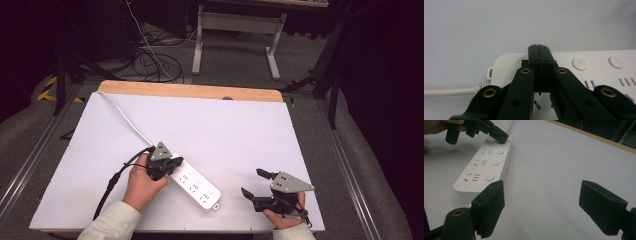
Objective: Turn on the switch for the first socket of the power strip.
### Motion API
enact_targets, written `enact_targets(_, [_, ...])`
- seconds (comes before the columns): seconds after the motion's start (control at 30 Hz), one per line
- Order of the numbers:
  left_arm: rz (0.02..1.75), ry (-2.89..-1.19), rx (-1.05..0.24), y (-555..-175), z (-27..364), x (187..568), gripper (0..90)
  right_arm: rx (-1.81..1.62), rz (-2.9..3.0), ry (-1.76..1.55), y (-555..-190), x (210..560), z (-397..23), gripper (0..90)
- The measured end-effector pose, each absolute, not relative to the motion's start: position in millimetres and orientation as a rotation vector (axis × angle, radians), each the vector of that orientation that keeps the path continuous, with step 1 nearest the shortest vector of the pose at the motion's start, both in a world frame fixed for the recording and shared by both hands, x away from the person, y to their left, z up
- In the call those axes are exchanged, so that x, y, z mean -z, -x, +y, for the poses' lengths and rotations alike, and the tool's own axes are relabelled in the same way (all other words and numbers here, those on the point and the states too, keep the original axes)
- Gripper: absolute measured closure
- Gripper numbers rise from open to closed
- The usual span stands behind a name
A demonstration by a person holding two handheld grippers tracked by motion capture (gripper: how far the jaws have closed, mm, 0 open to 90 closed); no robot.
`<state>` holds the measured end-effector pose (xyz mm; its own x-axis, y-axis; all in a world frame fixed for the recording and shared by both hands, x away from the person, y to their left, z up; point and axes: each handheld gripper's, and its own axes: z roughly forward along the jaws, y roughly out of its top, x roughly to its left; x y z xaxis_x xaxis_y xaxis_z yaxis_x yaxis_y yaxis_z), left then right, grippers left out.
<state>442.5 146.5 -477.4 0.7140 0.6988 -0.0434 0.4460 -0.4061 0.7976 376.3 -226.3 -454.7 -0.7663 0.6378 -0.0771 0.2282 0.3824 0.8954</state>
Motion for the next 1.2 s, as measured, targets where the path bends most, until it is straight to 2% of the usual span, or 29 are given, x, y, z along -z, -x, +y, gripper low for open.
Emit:
enact_targets(0.53, [0.879,-2.104,-0.383,-444,144,474,90.0,-1.349,2.236,-0.747,-376,455,-226,21.1])
enact_targets(0.67, [0.9,-2.098,-0.337,-445,142,474,90.0,-1.354,2.235,-0.748,-376,455,-226,21.1])
enact_targets(0.93, [0.892,-2.096,-0.379,-444,141,474,90.0,-1.349,2.236,-0.747,-375,455,-226,21.1])
enact_targets(1.2, [0.876,-2.034,-0.333,-440,156,449,90.0,-1.349,2.235,-0.754,-377,455,-227,21.1])
